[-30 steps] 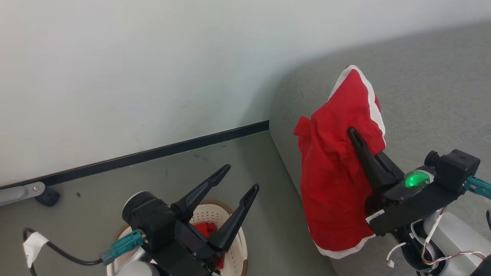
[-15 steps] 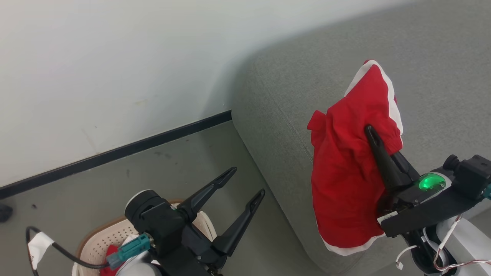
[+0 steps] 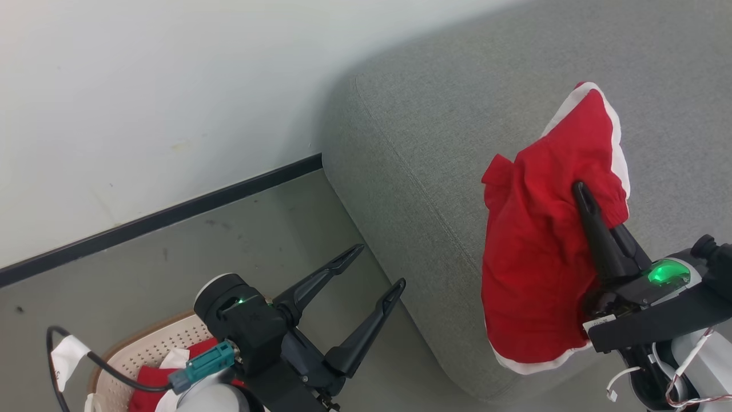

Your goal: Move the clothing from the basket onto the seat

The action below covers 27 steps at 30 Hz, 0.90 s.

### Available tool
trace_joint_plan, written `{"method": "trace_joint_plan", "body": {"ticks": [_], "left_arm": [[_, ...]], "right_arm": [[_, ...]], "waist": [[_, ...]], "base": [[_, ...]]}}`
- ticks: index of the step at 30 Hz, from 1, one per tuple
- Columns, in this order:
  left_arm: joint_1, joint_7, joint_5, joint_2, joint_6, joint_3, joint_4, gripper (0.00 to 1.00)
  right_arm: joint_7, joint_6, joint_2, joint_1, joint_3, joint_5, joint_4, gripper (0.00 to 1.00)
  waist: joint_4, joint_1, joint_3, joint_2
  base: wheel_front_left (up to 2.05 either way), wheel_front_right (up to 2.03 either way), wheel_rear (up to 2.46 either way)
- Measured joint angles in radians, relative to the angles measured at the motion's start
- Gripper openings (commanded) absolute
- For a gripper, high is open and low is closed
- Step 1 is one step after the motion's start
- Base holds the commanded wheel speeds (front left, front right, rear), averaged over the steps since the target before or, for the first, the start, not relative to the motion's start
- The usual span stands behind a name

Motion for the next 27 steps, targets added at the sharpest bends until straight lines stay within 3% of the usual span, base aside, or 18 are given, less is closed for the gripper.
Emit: {"method": "trace_joint_plan", "body": {"ticks": [12,27], "left_arm": [[-0.028,0.021,0.033,-0.008,0.000,-0.032,-0.016,1.00],[-0.104,0.084,0.065,-0.007,-0.001,-0.060,-0.022,1.00]], "right_arm": [[-0.002,0.011,0.006,0.007,-0.080,0.005,0.047,0.00],[-0.004,0.053,-0.036,-0.222,-0.201,0.094,0.231,0.00]], "waist": [[0.012,0.0000,0.035,0.0000],[0.058,0.0001,0.144,0.0001]], "base": [[0.00,0.00,0.00],[0.00,0.00,0.00]]}}
